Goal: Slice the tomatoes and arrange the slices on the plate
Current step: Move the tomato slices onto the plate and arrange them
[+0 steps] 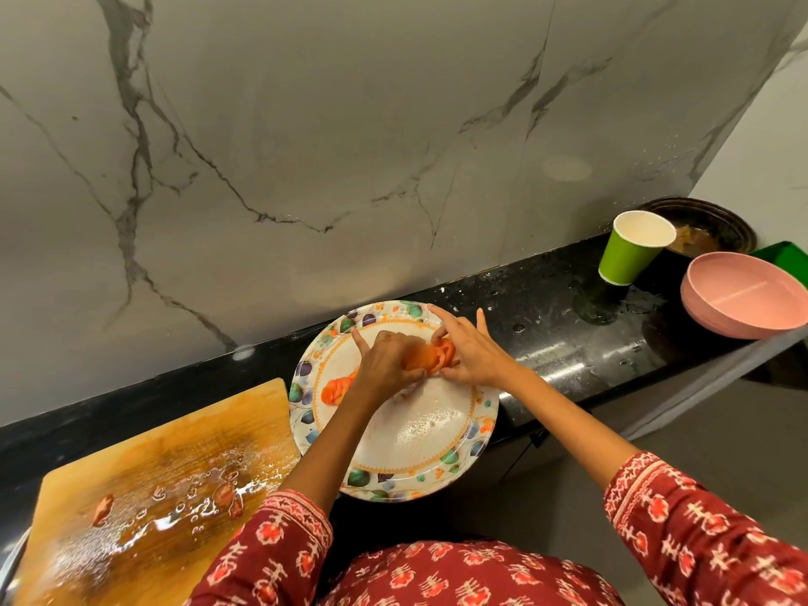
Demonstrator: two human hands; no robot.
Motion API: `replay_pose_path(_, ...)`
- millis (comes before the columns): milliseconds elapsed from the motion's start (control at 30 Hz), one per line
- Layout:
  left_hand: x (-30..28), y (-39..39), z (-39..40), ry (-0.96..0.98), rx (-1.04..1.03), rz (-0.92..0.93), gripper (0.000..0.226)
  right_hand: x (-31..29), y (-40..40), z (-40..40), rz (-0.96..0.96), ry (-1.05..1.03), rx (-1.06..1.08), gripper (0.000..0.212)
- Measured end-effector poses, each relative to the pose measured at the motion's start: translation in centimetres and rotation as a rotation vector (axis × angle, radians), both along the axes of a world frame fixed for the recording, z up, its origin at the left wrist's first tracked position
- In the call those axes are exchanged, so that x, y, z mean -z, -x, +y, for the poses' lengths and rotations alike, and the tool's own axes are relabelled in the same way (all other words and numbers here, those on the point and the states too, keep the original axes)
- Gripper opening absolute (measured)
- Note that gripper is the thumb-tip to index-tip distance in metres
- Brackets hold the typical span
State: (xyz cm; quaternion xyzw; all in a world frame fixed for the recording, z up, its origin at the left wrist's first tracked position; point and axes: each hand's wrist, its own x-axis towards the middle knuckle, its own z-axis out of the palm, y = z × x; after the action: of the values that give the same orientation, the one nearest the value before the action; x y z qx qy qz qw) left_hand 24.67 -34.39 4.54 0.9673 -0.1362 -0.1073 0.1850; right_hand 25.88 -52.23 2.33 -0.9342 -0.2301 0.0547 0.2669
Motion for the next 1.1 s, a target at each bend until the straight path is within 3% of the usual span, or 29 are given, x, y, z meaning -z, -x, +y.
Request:
replay_pose_path(167,0.0,-0.1,-0.5,0.016,0.042,0.027,0.069,-0.3,0.0,-0.9,0.019,0.000,0.023,0.105)
replay_pose_path(300,1.2,-0.7,-1.1,0.016,0.042,0.011,0.072,-0.4,-0.2,-1.0,0.060,-0.022,0.042,0.103)
replay_pose_path(533,0.7,-0.9,-2.0,-0.008,0.041,-0.042,0.056,-0.2,0.0,-0.8,0.083,-0.079,0.061,0.100)
replay_pose_path(767,1.2,-0.8,-2.1,0.026,0.069,-0.047,0.066,-0.2,0.3,-2.3,0.034,-0.069,0.082,0.109)
replay_pose_path(1100,1.0,-0.9,-3.0,0.041,0.048,-0.058,0.044,0.2,0.7,-2.7,0.050,-0.106,0.115,0.098)
